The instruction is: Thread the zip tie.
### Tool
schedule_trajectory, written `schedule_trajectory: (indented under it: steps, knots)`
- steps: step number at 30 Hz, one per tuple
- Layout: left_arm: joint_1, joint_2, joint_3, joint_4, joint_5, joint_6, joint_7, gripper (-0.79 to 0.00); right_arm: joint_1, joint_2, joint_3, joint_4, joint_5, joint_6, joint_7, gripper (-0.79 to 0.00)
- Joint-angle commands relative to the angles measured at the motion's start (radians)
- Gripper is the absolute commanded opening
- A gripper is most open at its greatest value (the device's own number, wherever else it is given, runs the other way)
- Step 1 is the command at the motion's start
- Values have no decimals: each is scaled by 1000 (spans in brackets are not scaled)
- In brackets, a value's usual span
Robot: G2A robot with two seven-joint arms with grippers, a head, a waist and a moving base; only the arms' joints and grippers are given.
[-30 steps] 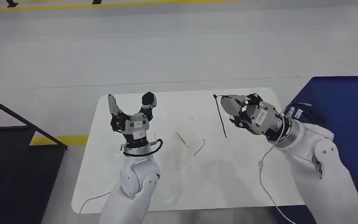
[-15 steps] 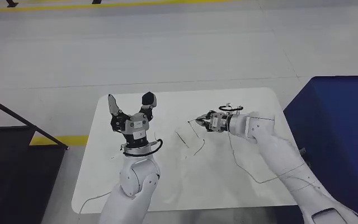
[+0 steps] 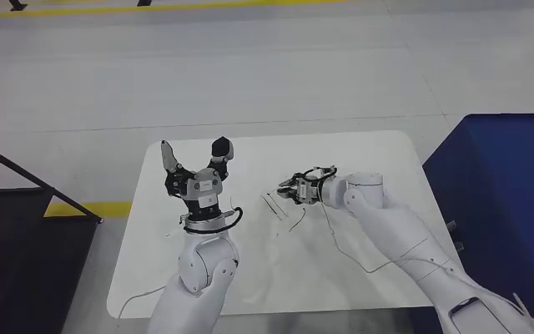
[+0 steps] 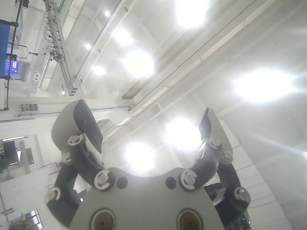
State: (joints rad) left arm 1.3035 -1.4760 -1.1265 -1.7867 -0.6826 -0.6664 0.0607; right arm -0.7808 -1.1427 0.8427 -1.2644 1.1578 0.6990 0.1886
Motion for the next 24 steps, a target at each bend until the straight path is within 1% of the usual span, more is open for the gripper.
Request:
schedule_trajectory:
  steps: [1,4,6,7,8,9,10,12,18,19,21,22,23,24]
  knots:
    - [0,0,0,0,0,0,0,0,-8,0,9,-7,-1,-13,6,0]
    - [0,0,0,0,0,0,0,0,-25,3,32,-28,-12,-37,13,0]
    - [0,0,0,0,0,0,0,0,-48,8,63,-54,21,-47,49,0]
    - [0,0,0,0,0,0,0,0,-63,11,85,-69,43,-53,65,-105]
    - [0,0,0,0,0,0,0,0,-79,15,107,-93,61,-59,87,-172]
    - [0,0,0,0,0,0,0,0,-98,21,134,-125,72,-74,115,-570]
    - [0,0,0,0,0,0,0,0,-124,28,163,-151,76,-90,136,-785]
    - [0,0,0,0,0,0,0,0,-182,46,231,-220,40,-148,164,-785]
    - [0,0,0,0,0,0,0,0,-416,97,450,-424,-98,-344,268,-785]
    - [0,0,0,0,0,0,0,0,-457,102,477,-458,-93,-355,296,-785]
    - [0,0,0,0,0,0,0,0,-541,108,526,-535,-30,-353,362,-785]
    - [0,0,0,0,0,0,0,0,-580,111,550,-568,-9,-349,371,-785]
    - [0,0,0,0,0,0,0,0,-619,111,569,-614,25,-352,385,0]
    - [0,0,0,0,0,0,0,0,-632,111,574,-630,41,-353,392,0]
